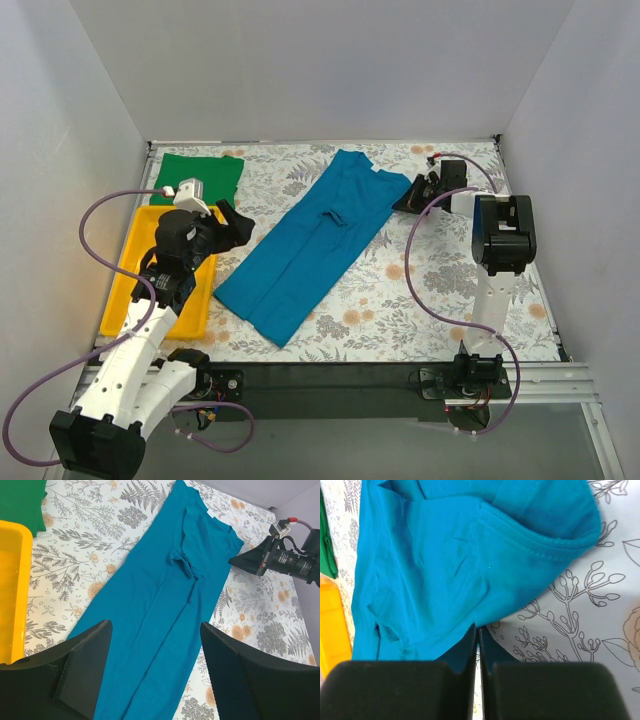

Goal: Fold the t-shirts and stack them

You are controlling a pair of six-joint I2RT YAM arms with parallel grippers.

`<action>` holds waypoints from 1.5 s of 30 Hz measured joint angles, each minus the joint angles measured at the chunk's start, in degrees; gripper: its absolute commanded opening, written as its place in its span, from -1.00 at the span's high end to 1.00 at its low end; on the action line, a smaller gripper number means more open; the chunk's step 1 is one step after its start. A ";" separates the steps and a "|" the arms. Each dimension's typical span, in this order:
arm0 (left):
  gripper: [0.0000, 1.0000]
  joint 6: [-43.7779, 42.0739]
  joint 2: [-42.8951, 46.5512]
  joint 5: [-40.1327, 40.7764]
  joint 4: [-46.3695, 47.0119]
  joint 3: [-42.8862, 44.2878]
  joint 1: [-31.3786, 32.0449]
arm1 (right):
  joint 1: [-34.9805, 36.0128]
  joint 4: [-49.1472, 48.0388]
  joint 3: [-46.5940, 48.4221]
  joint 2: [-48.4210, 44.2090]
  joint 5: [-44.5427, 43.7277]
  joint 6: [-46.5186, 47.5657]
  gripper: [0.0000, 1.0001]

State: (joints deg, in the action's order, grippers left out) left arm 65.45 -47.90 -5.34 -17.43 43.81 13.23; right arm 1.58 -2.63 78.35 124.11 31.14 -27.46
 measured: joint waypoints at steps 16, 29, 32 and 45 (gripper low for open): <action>-0.40 1.03 -5.62 -8.76 0.07 -1.36 0.00 | -15.52 15.39 17.07 6.12 1.84 16.41 -0.11; -0.39 1.11 -25.86 -16.02 -0.66 -1.75 0.46 | -3.78 34.73 -14.49 -22.45 6.47 67.58 -0.45; -0.38 -0.26 -31.63 -14.97 -1.68 1.16 1.77 | 8.04 33.16 -23.89 -34.77 5.79 77.72 -0.97; -0.21 -4.98 -37.13 -9.94 -5.18 4.02 5.68 | 46.38 20.13 -35.28 -41.33 -5.44 87.60 -0.64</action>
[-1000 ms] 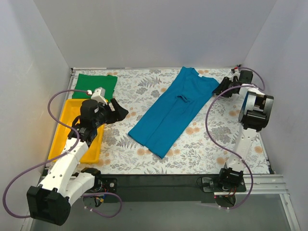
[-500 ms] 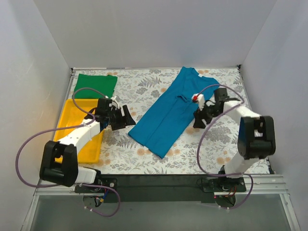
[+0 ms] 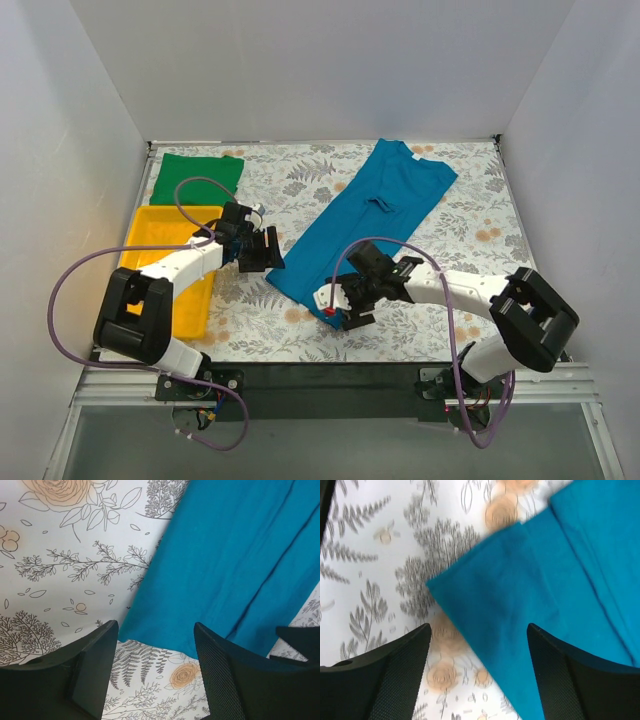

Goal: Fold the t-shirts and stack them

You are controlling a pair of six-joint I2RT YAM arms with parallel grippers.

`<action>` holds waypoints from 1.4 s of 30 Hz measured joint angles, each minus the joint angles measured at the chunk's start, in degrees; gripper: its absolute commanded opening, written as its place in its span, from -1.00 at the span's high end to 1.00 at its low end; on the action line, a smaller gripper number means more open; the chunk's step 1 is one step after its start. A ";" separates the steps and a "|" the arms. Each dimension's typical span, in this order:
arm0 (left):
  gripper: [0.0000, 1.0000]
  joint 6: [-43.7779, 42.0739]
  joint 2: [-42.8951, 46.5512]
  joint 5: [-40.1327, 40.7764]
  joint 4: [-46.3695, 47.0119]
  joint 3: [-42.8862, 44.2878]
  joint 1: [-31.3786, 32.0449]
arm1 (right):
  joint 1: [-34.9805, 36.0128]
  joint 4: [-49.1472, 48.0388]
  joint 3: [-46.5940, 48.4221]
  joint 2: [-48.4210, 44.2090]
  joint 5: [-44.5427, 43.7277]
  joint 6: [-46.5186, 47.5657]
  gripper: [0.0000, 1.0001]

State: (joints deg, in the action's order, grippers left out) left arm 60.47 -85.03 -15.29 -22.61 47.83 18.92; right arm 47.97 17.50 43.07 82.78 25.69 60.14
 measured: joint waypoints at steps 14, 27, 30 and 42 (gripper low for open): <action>-0.12 -0.20 -1.99 0.26 -0.66 0.00 0.09 | 13.11 -3.63 3.02 1.62 -8.50 -14.53 -0.44; 0.23 0.02 -6.40 -2.73 1.14 0.17 0.35 | 15.82 -4.20 2.99 4.87 -18.32 -18.88 0.09; 0.53 0.07 -6.95 -3.28 1.22 0.17 0.35 | 15.82 -4.33 2.99 4.87 -19.41 -19.28 0.28; 1.00 0.68 -7.08 -4.13 0.81 0.15 0.44 | 16.59 -2.25 0.17 1.18 -19.52 -18.32 0.62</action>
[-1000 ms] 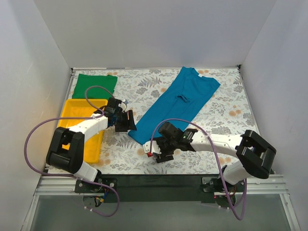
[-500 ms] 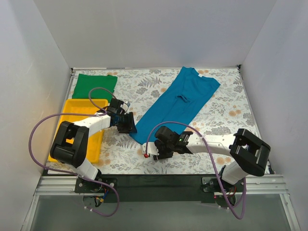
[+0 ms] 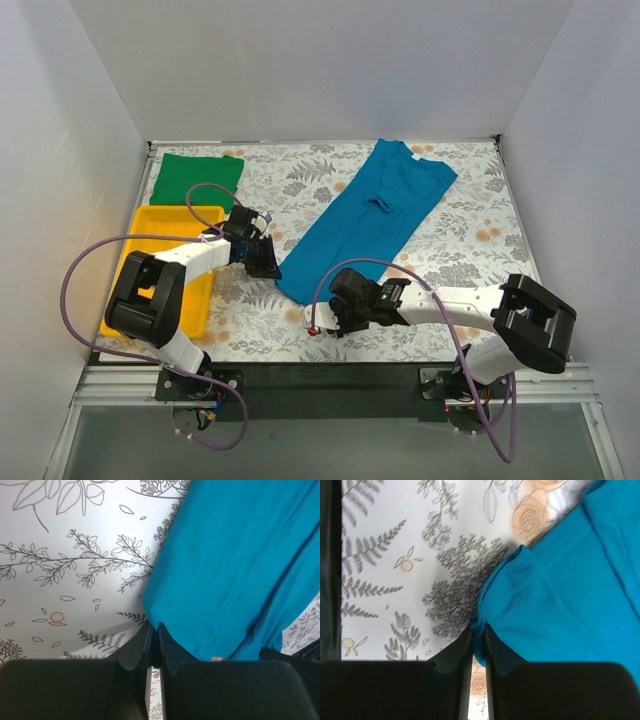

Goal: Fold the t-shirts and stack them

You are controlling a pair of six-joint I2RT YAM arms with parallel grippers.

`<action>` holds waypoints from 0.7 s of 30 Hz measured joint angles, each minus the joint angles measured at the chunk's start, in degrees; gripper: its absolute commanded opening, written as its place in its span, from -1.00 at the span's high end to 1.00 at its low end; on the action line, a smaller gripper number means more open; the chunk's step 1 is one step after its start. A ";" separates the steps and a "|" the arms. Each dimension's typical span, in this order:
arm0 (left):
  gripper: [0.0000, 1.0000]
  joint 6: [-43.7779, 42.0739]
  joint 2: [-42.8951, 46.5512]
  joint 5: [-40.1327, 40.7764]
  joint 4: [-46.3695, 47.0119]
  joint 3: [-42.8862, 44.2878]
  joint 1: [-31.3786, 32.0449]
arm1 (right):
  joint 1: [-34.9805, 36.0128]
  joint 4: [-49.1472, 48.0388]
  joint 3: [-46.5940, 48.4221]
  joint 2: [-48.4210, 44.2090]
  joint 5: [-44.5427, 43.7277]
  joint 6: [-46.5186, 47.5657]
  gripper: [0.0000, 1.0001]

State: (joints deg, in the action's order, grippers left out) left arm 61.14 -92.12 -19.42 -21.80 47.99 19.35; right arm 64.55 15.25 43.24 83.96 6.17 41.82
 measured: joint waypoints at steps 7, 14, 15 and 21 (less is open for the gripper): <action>1.00 1.84 2.54 -2.23 -0.35 -1.29 0.07 | 0.11 3.54 -3.39 -3.54 0.17 1.53 0.45; 0.71 3.91 5.99 -4.63 -0.28 -4.31 0.28 | 0.13 7.80 -4.72 -7.19 1.84 3.06 -0.38; 0.67 4.07 5.99 -4.76 -0.31 -4.50 0.28 | 0.13 8.52 -4.66 -7.45 2.27 3.13 -0.40; 0.52 4.79 7.65 -3.63 -1.01 -5.25 0.28 | -7.41 14.95 0.04 -9.40 9.11 2.99 -0.45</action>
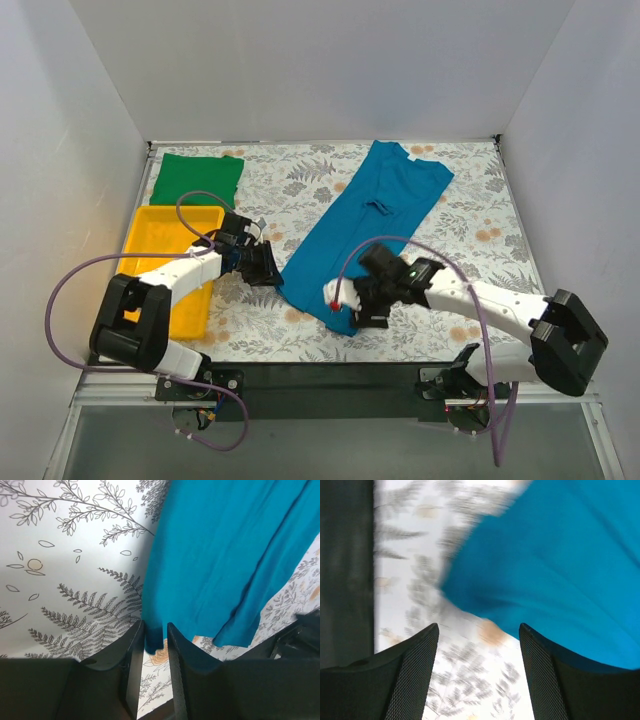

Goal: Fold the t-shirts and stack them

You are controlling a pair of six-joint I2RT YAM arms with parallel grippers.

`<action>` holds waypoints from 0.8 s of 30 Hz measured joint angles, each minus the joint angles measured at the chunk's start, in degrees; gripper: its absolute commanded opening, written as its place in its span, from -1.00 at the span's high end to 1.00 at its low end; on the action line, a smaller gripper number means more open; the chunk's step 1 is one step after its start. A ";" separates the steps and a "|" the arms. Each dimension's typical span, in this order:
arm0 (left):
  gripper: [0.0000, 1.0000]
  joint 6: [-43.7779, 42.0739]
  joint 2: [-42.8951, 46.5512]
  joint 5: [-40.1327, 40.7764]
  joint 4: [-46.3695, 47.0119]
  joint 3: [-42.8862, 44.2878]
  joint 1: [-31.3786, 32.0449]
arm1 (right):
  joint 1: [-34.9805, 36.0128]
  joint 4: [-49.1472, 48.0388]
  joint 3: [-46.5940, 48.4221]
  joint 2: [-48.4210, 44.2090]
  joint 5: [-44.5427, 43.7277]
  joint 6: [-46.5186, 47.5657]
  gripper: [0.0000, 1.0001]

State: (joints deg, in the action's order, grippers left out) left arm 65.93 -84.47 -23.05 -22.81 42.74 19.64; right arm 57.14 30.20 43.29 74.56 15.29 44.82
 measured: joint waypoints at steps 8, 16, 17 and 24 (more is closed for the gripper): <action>0.43 0.98 6.16 0.96 -0.17 -0.87 0.00 | -33.20 -5.75 2.47 -4.26 12.04 -12.24 -0.32; 0.11 0.98 6.75 0.33 -0.70 -1.62 0.00 | -57.99 -10.99 1.57 12.85 18.86 -33.86 -0.25; 0.11 1.01 7.04 -0.13 -0.72 -1.62 0.00 | -60.72 -11.04 2.58 15.54 19.63 -36.06 -0.25; 0.11 4.92 12.76 -4.70 1.88 -5.01 7.08 | -66.07 -14.88 13.92 29.11 24.96 -46.29 -0.25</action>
State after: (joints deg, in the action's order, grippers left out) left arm 70.85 -71.70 -27.75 -20.93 37.74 26.72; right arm -8.93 15.31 57.21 103.68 40.25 -1.48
